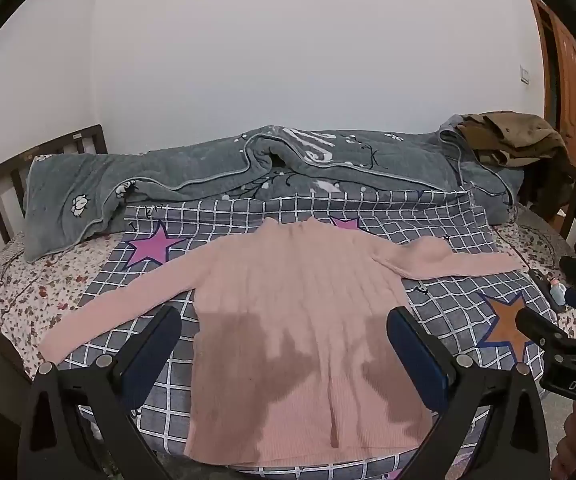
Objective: Fold small clothes
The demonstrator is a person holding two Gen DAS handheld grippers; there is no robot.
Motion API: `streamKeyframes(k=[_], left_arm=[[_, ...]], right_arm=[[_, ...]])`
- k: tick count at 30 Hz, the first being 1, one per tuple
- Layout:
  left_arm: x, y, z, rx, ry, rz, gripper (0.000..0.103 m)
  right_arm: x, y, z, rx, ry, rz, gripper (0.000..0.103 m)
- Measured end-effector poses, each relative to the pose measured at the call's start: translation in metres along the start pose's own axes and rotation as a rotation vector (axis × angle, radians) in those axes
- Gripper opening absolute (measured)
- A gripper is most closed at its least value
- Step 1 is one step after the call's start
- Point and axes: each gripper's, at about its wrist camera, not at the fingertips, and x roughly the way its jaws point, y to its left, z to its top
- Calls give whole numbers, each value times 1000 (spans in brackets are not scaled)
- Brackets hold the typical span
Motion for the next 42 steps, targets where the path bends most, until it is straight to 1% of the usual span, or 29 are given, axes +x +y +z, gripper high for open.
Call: streamKeyframes(k=[4,8,27,42], left_arm=[[-1,2,-1,-6,-3,1,103],[-1,8,-2,-20,-1,-4,103],[-3,8,-5,-25,-3,2,103],[-4,7,-2,-27,-3,0,103]], right_arm=[[2,0,-1,-9,10,11,103],[3,-1,-3,9,11,18,103],[2,-3,-4,27,8,17,103],[-8,-3,-3,29,-6,22,103]])
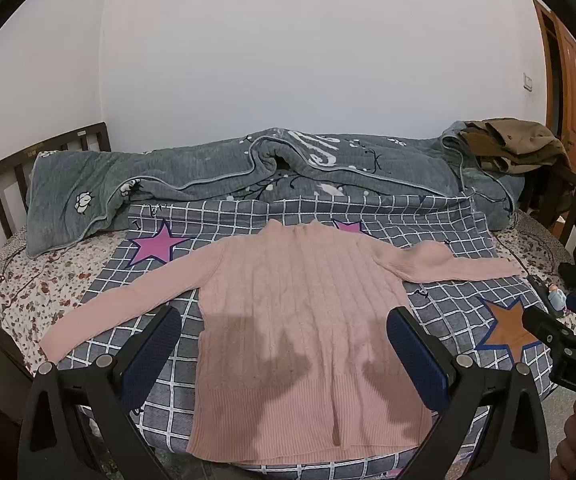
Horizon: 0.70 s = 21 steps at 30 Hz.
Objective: Fold small clothes
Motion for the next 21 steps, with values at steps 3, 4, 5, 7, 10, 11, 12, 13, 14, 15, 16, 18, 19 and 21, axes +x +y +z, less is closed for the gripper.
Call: streamKeyframes(k=[3,4,5,7,10,11,12,13,14,15,16,18,19,21], left_arm=[[0,0,0,1,0,0,103],[0,0,0,1,-1,0,103],[0,0,0,1,-1,1,103],[0,0,0,1,-2,1,103],[0,0,0,0,0,0,103],[0,0,-1,1,0,1,103],[0,0,-1,1,-1,1,103],[-1,0,-1,0,0,2,103],[-2,0,1,0,-1,1,103],[-2,0,1,0,-1,2,103],[-2,0,1,0,-2,2,103],[-2,0,2,0,-2,1,103],[-2,0,1,1,-2,1,103],[-3,1,2,0,-3,3,103]], right_arm=[[0,0,0,-1,-1,1,103],[0,0,0,-1,0,0,103],[-1,1,0,-1,-1,-1,103],[-1,1,0,0,-2,1,103],[-2,1,0,-1,-4,0,103],[-2,1,0,0,-5,-1,103],[-2,2,1,-1,-4,-1,103],[-3,1,0,0,-5,0,103],[-2,1,0,0,-5,1,103],[-2,1,0,0,-5,1,103],[-2,1,0,0,-4,1,103],[-2,1,0,0,-5,0,103],[-2,1,0,0,-5,-1,103],[-3,0,0,0,-5,-1,103]])
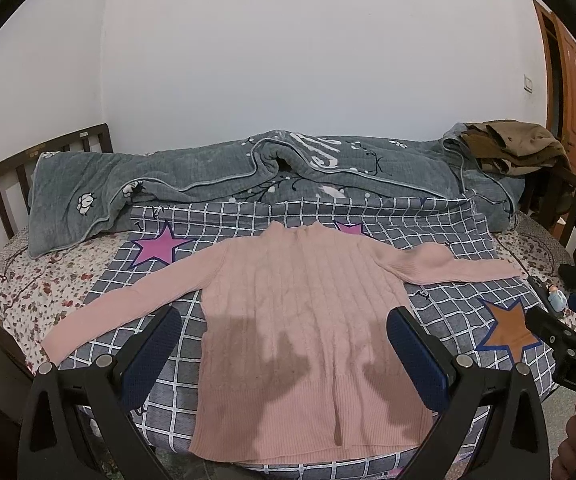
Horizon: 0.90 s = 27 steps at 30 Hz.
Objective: Fold small clothes
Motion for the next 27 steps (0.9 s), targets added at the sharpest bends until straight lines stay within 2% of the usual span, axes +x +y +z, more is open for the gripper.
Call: streamKeyframes(k=[11,19,27], left_arm=[[-4,2,8,-6,-11,-13,103],[3,2,0,-7,-18,-26,103],[24,16,-12,-55,17,-99,103]], right_arm=[[-9,-1,3,-14,-29,-4,103],[-5,3,0,-21,-22,-8,103],[8,11,-2,-42,-14,-62,103]])
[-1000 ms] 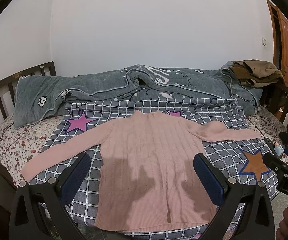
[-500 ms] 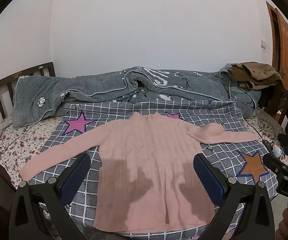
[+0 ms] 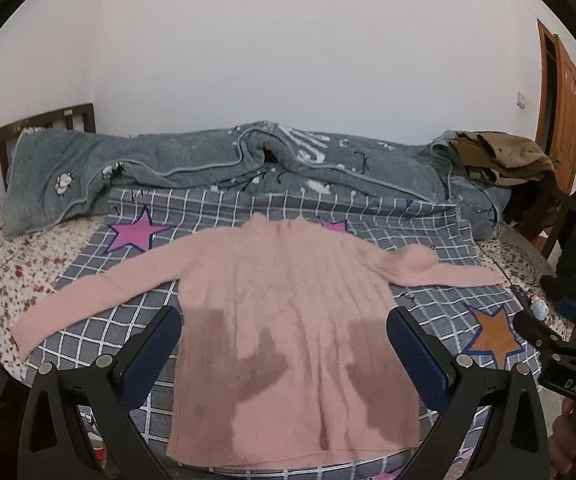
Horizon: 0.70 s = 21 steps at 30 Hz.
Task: Fold small clothes
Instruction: 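Grasp the sweater sleeve with the left gripper and fold it across the body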
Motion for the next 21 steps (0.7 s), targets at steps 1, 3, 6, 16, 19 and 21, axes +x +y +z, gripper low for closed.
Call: streamKeyframes(k=[1,3,6,16,19,21], left_arm=[[5,5,-3,-5,8,-6,103],[15,18,-9,-29,24,9,103],[31,44,-21,-74,41,47,103],[85,169,-62,-297,144,121,102],[97,210,-72,-365,166,145,101],[103,237,-79,-419,172,152,100]], right_arm=[[2,3,-2,-16,-11,-10,103],[4,7,-7,-42,-41,-41,103],[9,12,-17,-55,-96,-112,103],[60,13,-46,28,-3,4,103],[80,20,-54,37,61,8,103],[91,26,-60,45,81,13,103]])
